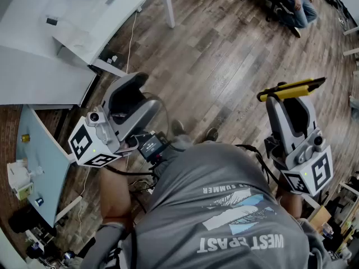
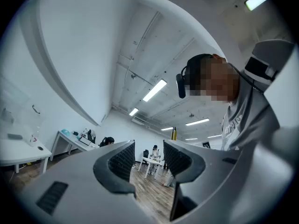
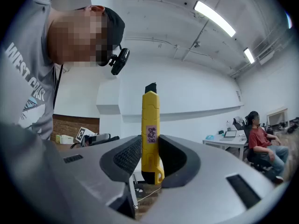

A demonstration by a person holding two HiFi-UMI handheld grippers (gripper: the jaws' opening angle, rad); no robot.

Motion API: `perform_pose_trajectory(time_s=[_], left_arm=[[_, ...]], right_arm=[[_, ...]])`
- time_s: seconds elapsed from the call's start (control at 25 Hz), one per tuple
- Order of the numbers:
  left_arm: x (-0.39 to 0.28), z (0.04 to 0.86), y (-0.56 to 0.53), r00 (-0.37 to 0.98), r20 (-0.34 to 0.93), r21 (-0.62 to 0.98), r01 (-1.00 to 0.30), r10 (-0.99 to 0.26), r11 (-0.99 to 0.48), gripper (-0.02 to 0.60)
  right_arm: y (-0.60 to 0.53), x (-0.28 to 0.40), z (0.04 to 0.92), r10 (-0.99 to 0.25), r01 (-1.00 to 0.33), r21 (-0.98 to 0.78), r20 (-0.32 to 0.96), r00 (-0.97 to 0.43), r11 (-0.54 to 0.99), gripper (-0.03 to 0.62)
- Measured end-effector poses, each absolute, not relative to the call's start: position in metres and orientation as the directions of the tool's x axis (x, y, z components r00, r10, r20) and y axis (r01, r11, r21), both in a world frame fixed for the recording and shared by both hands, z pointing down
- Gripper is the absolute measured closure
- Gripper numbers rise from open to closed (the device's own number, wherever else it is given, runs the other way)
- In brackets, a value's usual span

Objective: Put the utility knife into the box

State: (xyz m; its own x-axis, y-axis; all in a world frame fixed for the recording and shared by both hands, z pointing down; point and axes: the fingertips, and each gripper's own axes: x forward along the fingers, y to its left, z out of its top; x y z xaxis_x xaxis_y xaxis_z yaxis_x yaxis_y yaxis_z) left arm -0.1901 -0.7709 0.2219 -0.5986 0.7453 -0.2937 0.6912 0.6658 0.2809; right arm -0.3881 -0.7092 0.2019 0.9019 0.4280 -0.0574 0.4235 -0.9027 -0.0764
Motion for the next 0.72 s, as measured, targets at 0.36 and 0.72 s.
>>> perform_pose_trajectory(time_s=[0.36, 0.72], left_arm=[[-0.189, 0.222, -0.786, -0.579, -0.29, 0.276, 0.711, 0.762, 0.646, 0.383], [-0.207, 0.221, -0.789, -0.582, -0.279, 0.262, 0.719, 0.764, 0.644, 0.383]], right_arm=[[-0.716, -0.385, 0.202, 0.406, 0.401, -0.078, -0.065, 0.912, -0.913, 0.476], [-0.719, -0.404, 0.206, 0.394, 0.385, -0.115, -0.075, 0.916, -0.916, 0.476]])
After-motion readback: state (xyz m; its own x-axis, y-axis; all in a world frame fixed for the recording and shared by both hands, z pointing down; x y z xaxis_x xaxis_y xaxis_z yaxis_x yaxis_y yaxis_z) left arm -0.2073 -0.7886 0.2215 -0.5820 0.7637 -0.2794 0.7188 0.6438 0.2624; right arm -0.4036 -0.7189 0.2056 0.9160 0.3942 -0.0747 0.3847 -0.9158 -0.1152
